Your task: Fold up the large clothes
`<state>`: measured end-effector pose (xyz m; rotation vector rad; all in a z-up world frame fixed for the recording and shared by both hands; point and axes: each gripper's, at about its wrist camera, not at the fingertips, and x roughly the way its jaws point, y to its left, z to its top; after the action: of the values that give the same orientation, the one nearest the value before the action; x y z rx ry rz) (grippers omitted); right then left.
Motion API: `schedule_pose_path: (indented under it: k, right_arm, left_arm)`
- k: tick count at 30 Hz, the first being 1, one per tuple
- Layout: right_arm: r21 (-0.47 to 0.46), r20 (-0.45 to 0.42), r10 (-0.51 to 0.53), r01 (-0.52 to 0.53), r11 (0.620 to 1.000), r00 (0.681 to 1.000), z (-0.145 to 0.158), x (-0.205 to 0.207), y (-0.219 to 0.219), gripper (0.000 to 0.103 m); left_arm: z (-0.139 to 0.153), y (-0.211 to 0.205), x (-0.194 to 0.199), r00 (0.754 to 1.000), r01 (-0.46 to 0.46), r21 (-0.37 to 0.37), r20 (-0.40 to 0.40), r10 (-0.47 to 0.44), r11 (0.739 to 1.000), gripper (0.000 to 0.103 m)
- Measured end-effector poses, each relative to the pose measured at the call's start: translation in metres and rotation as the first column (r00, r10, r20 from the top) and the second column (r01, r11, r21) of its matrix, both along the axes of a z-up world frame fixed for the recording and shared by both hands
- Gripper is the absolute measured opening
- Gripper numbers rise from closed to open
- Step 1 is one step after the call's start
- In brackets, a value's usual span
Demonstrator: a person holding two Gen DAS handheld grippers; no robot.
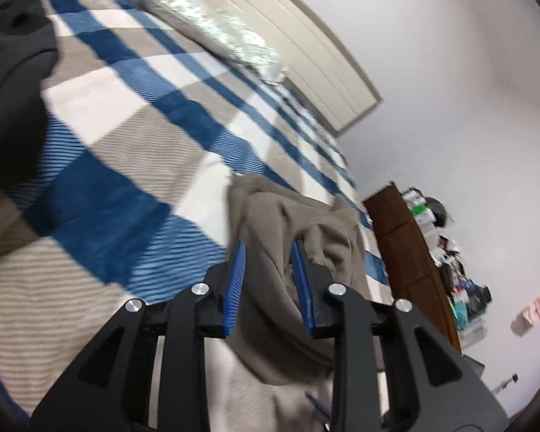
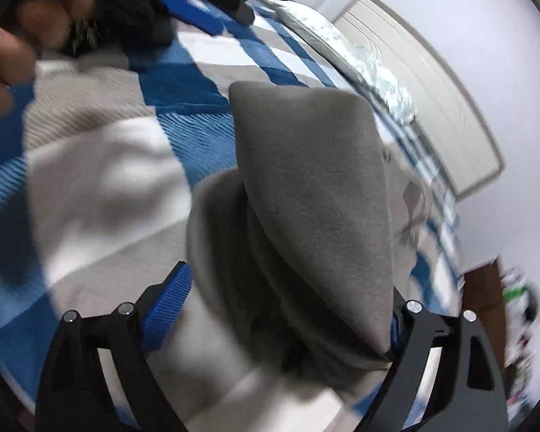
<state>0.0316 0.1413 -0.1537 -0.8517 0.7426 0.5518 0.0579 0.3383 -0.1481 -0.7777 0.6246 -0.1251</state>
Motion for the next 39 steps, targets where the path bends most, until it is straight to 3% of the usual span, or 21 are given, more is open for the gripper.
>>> schedule_pose_path:
  k: [2,4,10,12,13,14,15,18,23,26,30,32,35,39]
  right_arm:
    - [0.152,-0.091,-0.042,0.056,0.987,0.995,0.022,-0.006,-0.033,0.091]
    - [0.244,-0.156,-0.045,0.083,0.966,0.987,0.037,-0.010,-0.055,0.095]
    - [0.386,-0.273,-0.129,0.231,0.893,0.953,0.067,-0.004,-0.115,0.095]
    - [0.437,-0.324,-0.164,0.301,0.847,0.932,0.075,0.004,-0.129,0.095]
    - [0.453,-0.344,-0.188,0.338,0.825,0.920,0.075,0.007,-0.134,0.093]
    - [0.471,-0.368,-0.216,0.382,0.795,0.904,0.079,0.015,-0.146,0.089]
    - [0.481,-0.384,-0.228,0.405,0.777,0.895,0.077,0.019,-0.151,0.078]
    - [0.480,-0.450,-0.256,0.473,0.739,0.856,0.074,0.041,-0.160,0.036]
    - [0.465,-0.470,-0.239,0.468,0.752,0.850,0.076,0.083,-0.142,0.005]
    - [0.451,-0.469,-0.237,0.462,0.764,0.851,0.080,0.128,-0.118,0.003]
    - [0.409,-0.509,-0.248,0.485,0.773,0.824,0.070,0.202,-0.073,0.003]
    - [0.360,-0.527,-0.259,0.489,0.794,0.809,0.055,0.234,-0.048,0.003]
    - [0.210,-0.600,-0.301,0.509,0.834,0.741,0.002,0.278,-0.005,0.003]
    - [0.082,-0.624,-0.369,0.527,0.846,0.689,-0.066,0.304,0.029,0.001]
  left_arm:
    - [0.008,-0.021,0.008,0.999,0.047,0.017,0.015,-0.048,0.999,0.043]
    - [0.020,-0.045,0.015,0.994,0.099,0.066,0.043,-0.102,0.993,0.043]
    - [0.055,-0.123,0.027,0.956,0.238,0.154,0.134,-0.259,0.959,0.043]
    - [0.055,-0.147,0.034,0.946,0.269,0.164,0.140,-0.292,0.949,0.039]
    - [0.051,-0.157,0.038,0.942,0.286,0.166,0.131,-0.309,0.944,0.025]
    - [0.047,-0.166,0.044,0.943,0.294,0.177,0.109,-0.316,0.939,0.008]
    - [0.040,-0.175,0.050,0.946,0.294,0.192,0.080,-0.314,0.936,0.002]
    - [0.012,-0.189,0.061,0.950,0.308,0.222,-0.023,-0.311,0.925,0.001]
    - [-0.043,-0.176,0.060,0.948,0.290,0.205,-0.197,-0.251,0.935,0.001]
    - [-0.072,-0.173,0.053,0.948,0.260,0.171,-0.232,-0.217,0.950,0.003]
    - [-0.079,-0.182,0.041,0.956,0.233,0.194,-0.227,-0.188,0.953,0.003]
    - [-0.086,-0.176,0.039,0.954,0.219,0.133,-0.237,-0.183,0.967,0.004]
    - [-0.092,-0.165,0.040,0.951,0.207,0.044,-0.245,-0.190,0.977,0.004]
    - [-0.091,-0.166,0.040,0.951,0.202,0.046,-0.249,-0.185,0.978,0.004]
